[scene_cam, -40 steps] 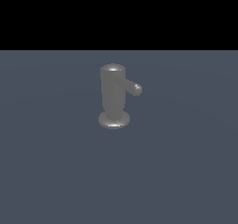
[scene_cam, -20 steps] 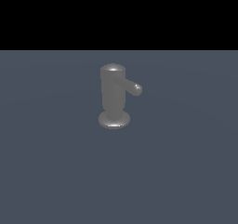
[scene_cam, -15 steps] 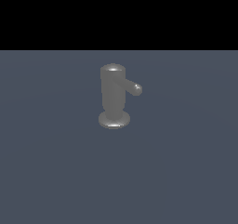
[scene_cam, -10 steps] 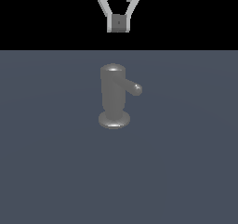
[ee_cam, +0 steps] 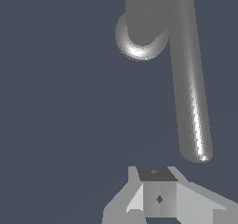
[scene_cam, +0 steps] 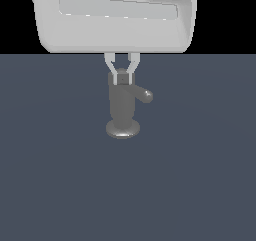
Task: Turn on the faucet by rotating a designated handle.
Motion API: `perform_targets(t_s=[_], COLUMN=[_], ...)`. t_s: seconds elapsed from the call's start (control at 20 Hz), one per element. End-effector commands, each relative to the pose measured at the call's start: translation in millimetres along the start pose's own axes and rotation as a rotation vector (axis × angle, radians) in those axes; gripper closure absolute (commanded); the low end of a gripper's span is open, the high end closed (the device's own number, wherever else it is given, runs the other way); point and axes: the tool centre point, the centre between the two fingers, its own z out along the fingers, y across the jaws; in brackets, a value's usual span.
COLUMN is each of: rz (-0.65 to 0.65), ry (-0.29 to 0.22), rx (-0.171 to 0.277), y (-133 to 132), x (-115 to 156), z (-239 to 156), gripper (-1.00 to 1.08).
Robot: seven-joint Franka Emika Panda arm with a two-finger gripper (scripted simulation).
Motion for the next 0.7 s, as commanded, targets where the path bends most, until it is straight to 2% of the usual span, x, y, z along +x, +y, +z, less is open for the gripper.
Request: perform_targets(t_s=[0.0,0.65], rz=[-0.015,-0.045], ry=[0.002,0.003], rx=[-0.001,-0.003], y=[-1,-2], x=[5,15], z=[12,37], gripper=[1.08,1.08])
